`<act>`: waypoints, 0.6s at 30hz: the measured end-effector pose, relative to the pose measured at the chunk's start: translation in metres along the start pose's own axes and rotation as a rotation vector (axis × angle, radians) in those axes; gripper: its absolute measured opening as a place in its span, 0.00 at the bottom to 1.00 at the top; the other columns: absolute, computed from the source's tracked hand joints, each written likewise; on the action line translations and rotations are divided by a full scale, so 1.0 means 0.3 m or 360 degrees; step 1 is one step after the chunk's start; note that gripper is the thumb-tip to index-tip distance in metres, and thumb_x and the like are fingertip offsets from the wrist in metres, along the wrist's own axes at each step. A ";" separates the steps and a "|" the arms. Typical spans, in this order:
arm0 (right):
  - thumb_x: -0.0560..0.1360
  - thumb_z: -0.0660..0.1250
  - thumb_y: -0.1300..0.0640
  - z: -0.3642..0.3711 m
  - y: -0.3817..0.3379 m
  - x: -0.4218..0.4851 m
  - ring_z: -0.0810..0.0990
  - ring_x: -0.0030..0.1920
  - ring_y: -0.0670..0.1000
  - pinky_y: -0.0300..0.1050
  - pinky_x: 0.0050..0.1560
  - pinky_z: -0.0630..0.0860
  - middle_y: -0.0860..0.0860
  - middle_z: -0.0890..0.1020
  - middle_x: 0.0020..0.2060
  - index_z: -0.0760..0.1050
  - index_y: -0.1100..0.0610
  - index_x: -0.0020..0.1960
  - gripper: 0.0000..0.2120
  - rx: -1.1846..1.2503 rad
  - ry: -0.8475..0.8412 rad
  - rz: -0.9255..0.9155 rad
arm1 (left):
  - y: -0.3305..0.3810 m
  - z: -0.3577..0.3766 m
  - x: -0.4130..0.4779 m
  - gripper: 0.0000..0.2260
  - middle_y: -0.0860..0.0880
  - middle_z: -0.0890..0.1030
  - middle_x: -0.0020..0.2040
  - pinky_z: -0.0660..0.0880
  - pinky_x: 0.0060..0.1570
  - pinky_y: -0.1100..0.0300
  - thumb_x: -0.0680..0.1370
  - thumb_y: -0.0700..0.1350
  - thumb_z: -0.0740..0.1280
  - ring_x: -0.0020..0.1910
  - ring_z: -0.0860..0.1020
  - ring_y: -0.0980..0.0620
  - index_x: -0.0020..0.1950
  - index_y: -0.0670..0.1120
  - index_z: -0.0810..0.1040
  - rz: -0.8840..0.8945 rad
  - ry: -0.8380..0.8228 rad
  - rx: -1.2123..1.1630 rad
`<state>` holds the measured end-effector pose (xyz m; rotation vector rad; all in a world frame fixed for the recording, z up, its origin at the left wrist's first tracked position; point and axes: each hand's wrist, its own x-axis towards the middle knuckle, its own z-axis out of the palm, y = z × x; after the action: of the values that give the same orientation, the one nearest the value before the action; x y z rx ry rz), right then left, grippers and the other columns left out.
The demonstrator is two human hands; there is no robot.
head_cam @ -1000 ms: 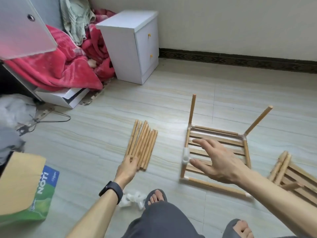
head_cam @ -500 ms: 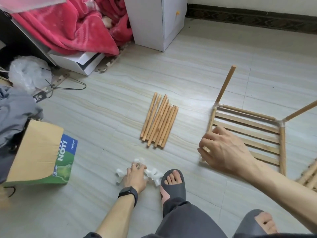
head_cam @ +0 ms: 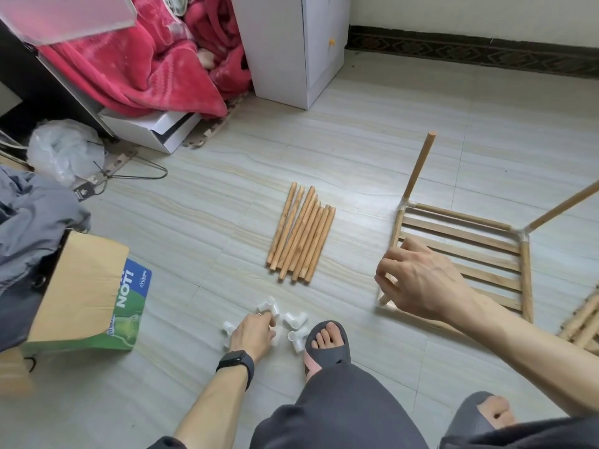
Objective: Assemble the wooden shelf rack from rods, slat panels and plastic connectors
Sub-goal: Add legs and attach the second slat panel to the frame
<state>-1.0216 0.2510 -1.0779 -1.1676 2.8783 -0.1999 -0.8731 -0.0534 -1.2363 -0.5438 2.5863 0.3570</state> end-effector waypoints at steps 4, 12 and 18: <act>0.79 0.63 0.45 0.002 0.014 -0.004 0.73 0.47 0.49 0.41 0.41 0.72 0.40 0.82 0.44 0.83 0.47 0.44 0.12 -0.0036 0.0038 -0.0008 | 0.021 -0.048 -0.021 0.16 0.52 0.83 0.55 0.76 0.56 0.61 0.79 0.34 0.60 0.58 0.80 0.50 0.56 0.52 0.81 -0.0185 0.0118 -0.0532; 0.72 0.59 0.34 -0.062 0.025 -0.004 0.72 0.56 0.46 0.45 0.58 0.73 0.40 0.80 0.52 0.80 0.43 0.53 0.19 0.0510 -0.0323 0.0117 | 0.187 -0.417 -0.044 0.18 0.46 0.81 0.53 0.76 0.43 0.61 0.74 0.26 0.66 0.52 0.80 0.49 0.57 0.45 0.81 -0.0099 0.0060 -0.1776; 0.75 0.74 0.45 -0.333 0.091 -0.060 0.85 0.52 0.46 0.47 0.57 0.78 0.49 0.86 0.53 0.79 0.45 0.60 0.15 0.1704 -0.0039 0.0596 | 0.590 -0.803 -0.148 0.17 0.50 0.82 0.43 0.76 0.43 0.59 0.76 0.25 0.64 0.38 0.81 0.55 0.54 0.44 0.82 0.0567 -0.0384 -0.2363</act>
<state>-1.0352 0.2937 -0.9829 -0.4019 2.2448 -1.4241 -1.0084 0.0360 -0.9811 -0.3914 1.7381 2.2968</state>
